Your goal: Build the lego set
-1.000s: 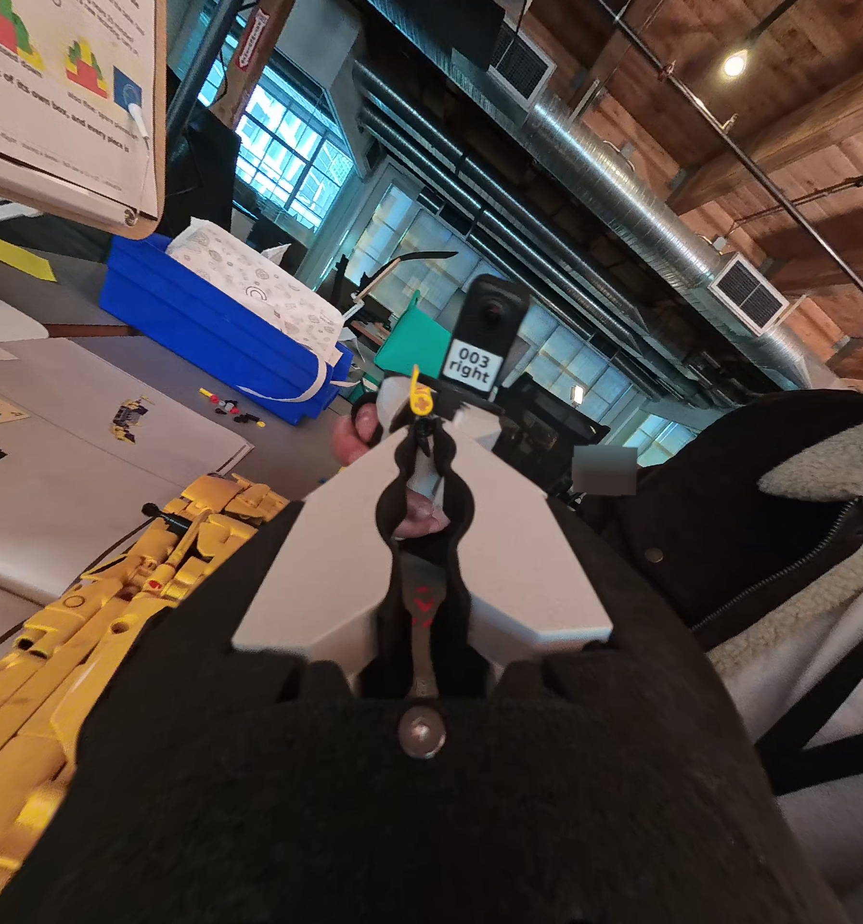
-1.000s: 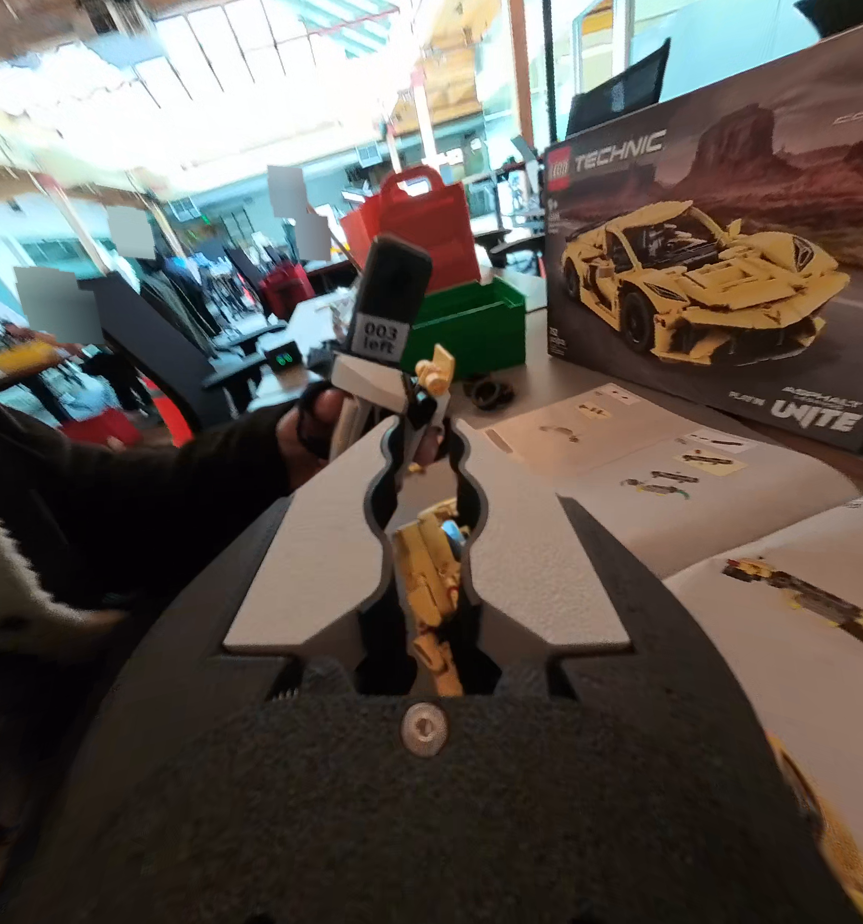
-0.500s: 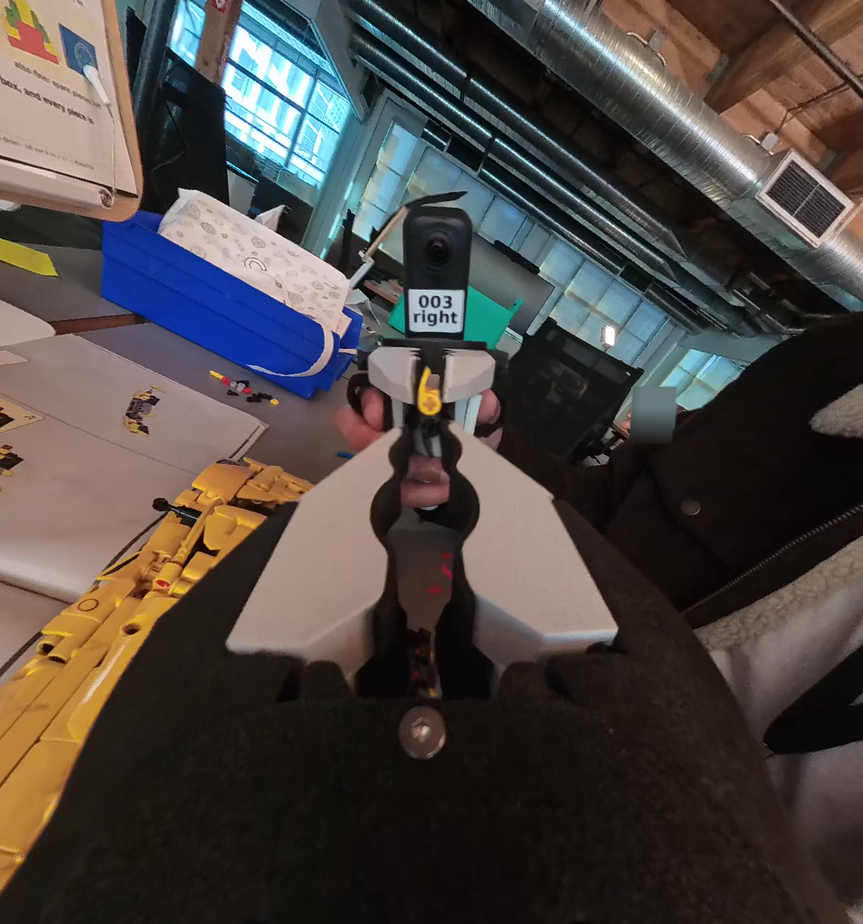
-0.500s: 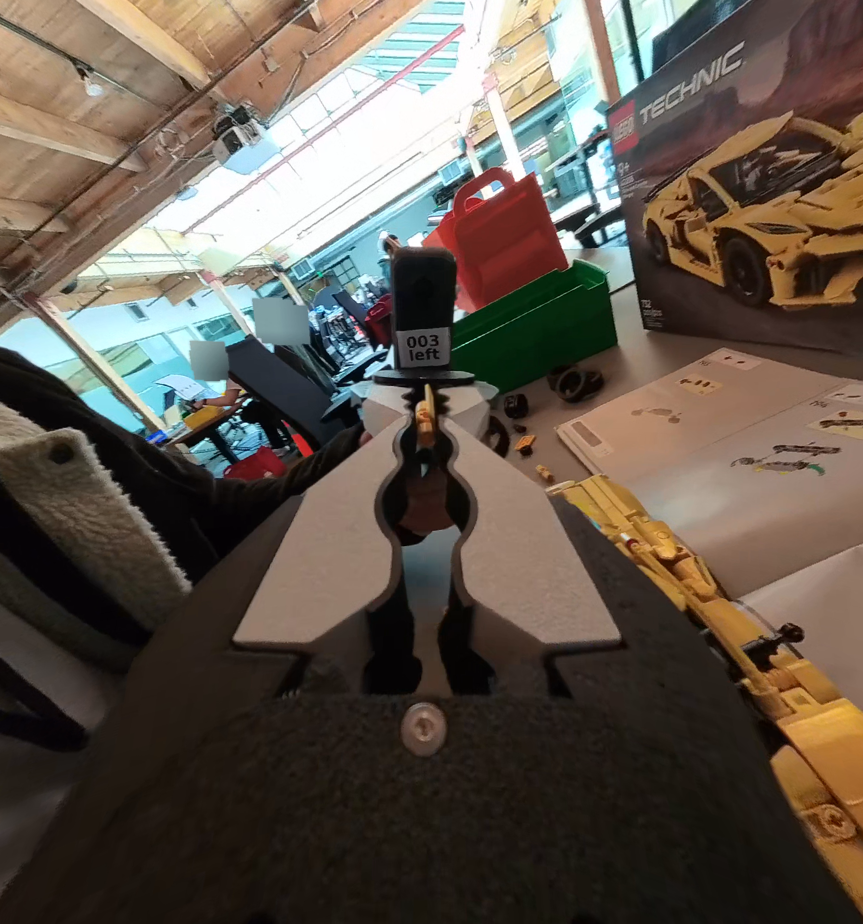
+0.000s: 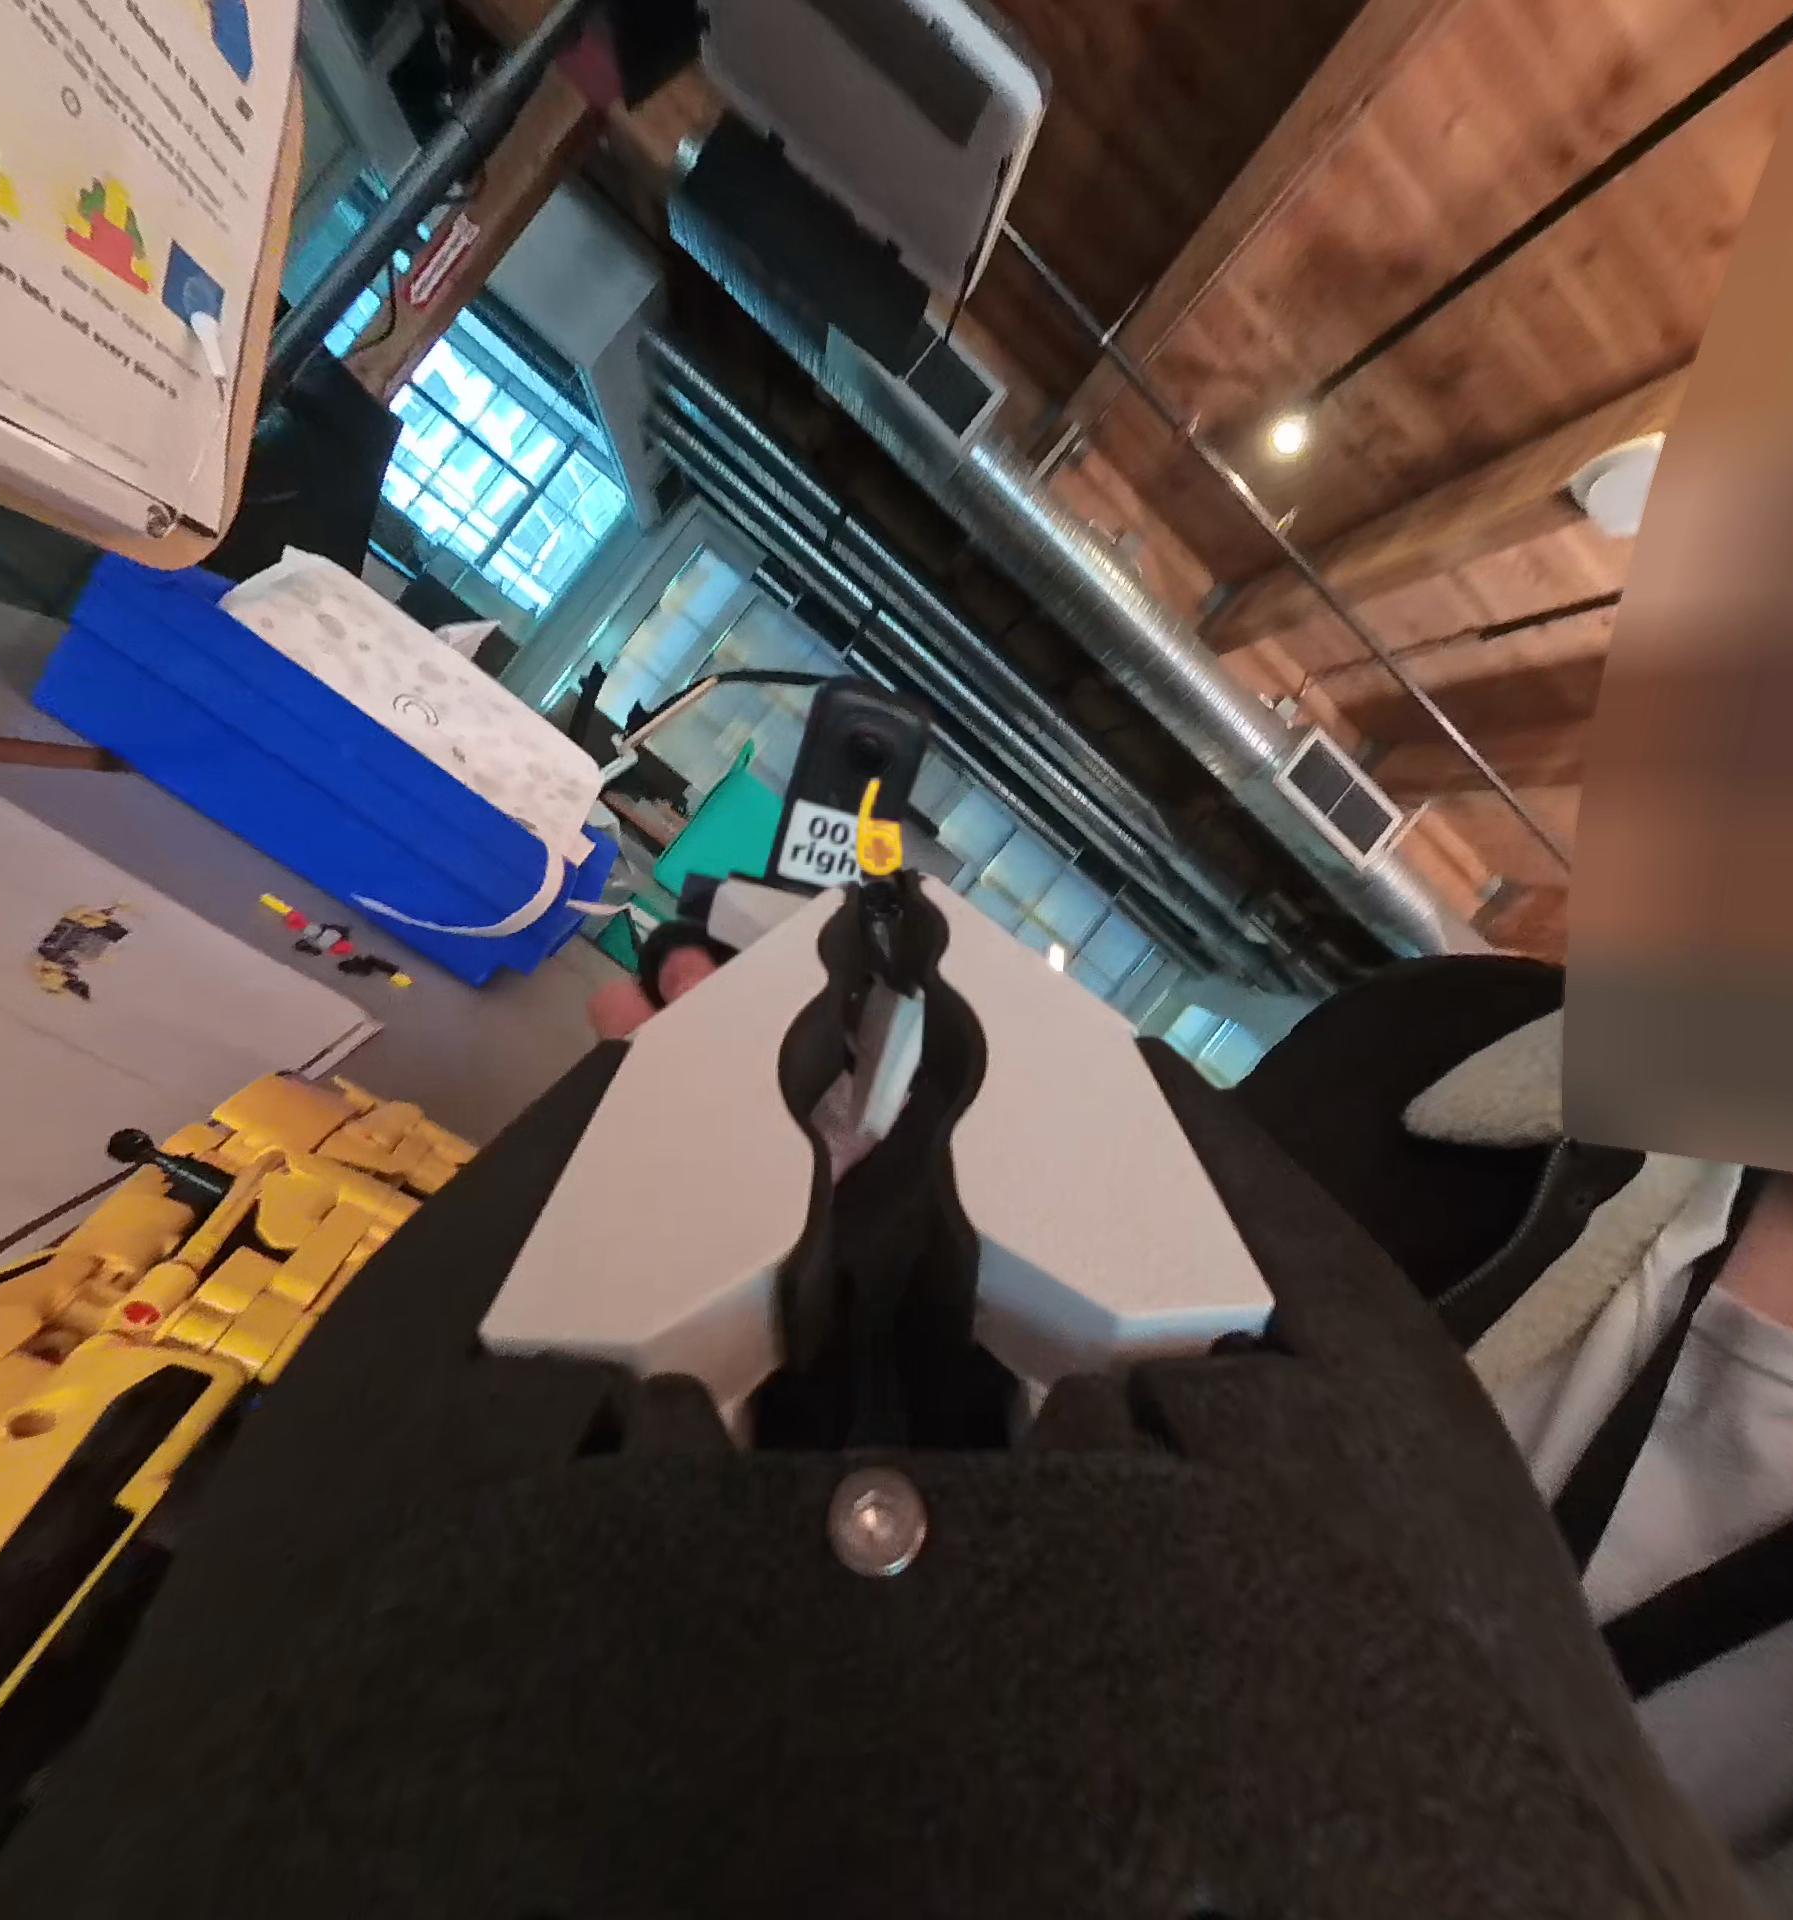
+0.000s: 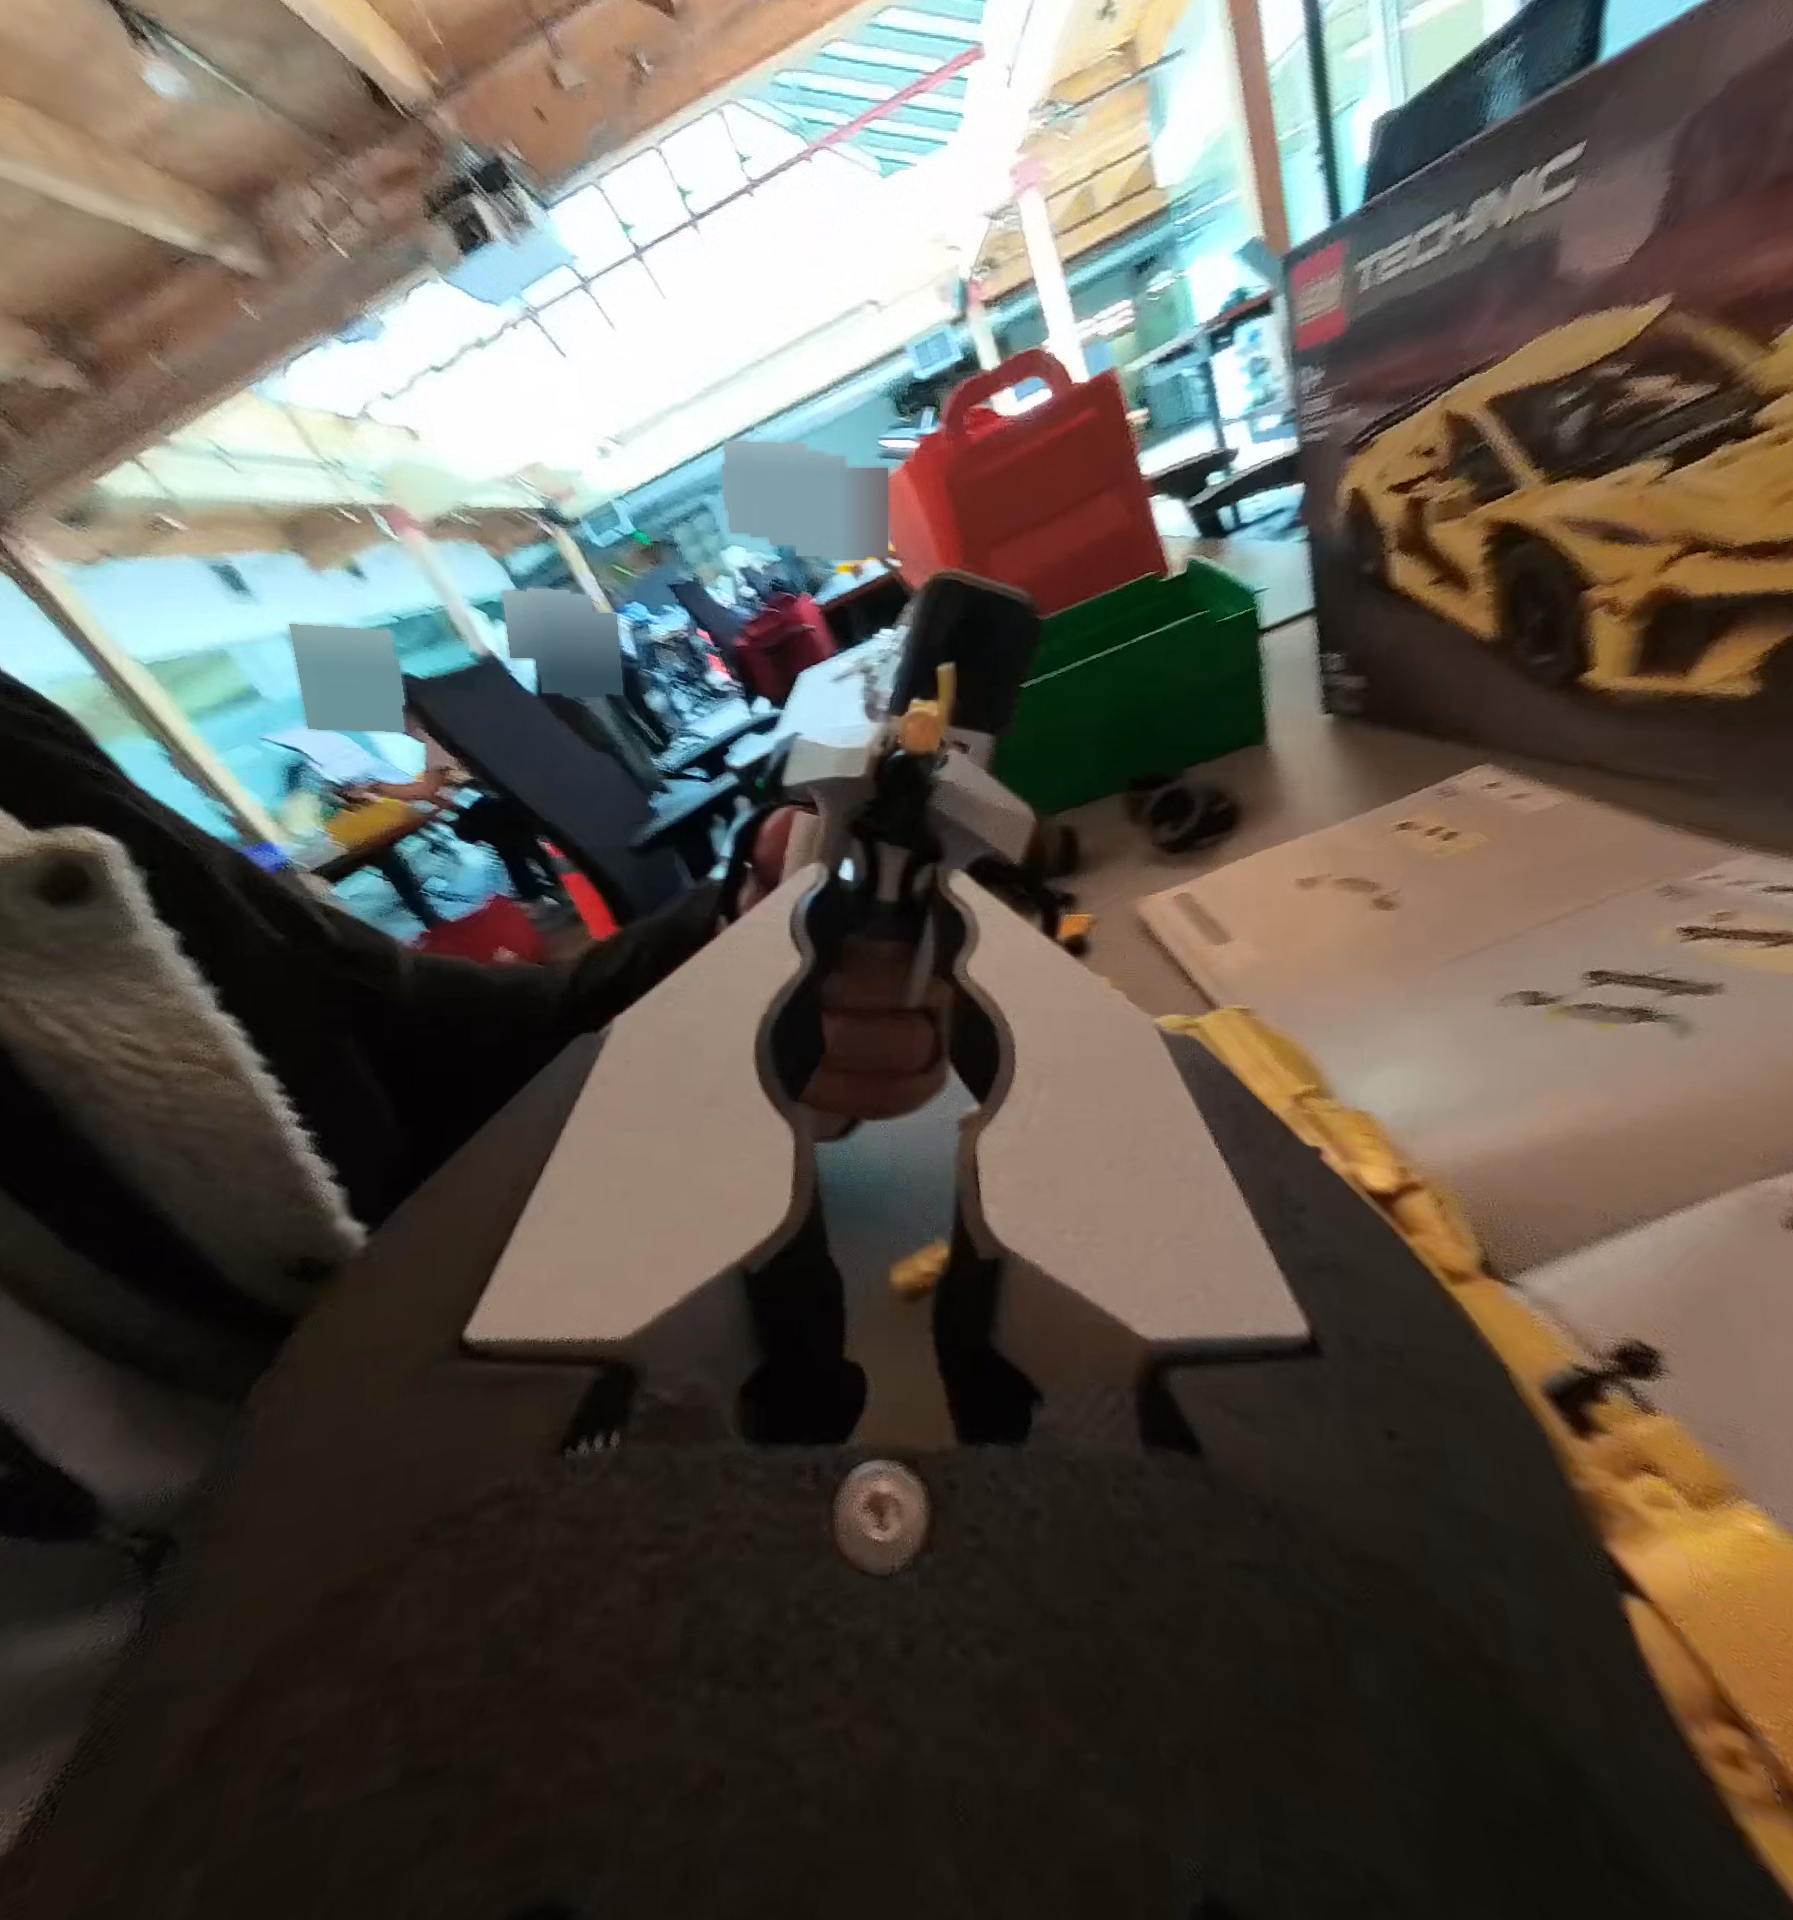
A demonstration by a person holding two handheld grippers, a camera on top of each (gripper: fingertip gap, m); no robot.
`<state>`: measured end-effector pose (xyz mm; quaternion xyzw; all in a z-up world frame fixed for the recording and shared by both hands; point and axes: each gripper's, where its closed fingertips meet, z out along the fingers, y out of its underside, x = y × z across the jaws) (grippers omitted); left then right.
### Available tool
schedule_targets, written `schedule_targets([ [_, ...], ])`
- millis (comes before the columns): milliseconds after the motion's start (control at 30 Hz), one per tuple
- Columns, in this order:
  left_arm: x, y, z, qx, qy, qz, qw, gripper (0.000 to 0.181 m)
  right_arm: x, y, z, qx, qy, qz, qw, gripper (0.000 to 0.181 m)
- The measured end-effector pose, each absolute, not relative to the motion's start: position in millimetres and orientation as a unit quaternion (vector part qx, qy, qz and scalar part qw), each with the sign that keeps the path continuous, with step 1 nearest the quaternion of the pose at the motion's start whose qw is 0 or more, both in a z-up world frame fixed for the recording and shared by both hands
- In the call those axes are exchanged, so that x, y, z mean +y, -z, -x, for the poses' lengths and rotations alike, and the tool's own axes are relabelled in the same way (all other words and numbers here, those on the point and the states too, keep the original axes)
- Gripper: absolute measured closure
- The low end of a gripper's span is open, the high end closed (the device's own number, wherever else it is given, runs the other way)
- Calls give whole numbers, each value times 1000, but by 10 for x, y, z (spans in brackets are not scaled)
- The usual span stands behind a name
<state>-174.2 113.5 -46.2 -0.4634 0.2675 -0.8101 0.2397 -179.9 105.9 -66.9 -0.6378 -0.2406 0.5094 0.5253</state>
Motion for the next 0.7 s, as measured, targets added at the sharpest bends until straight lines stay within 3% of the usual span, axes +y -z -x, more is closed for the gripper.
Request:
schedule_targets([
  [400, 1082, 523, 1670, 302, 780, 464, 292, 175, 1114, 654, 1790, -190, -555, 632, 507, 181],
  [700, 972, 626, 1642, 379, 738, 480, 287, 159, 1043, 873, 1835, -222, -555, 681, 423, 181],
])
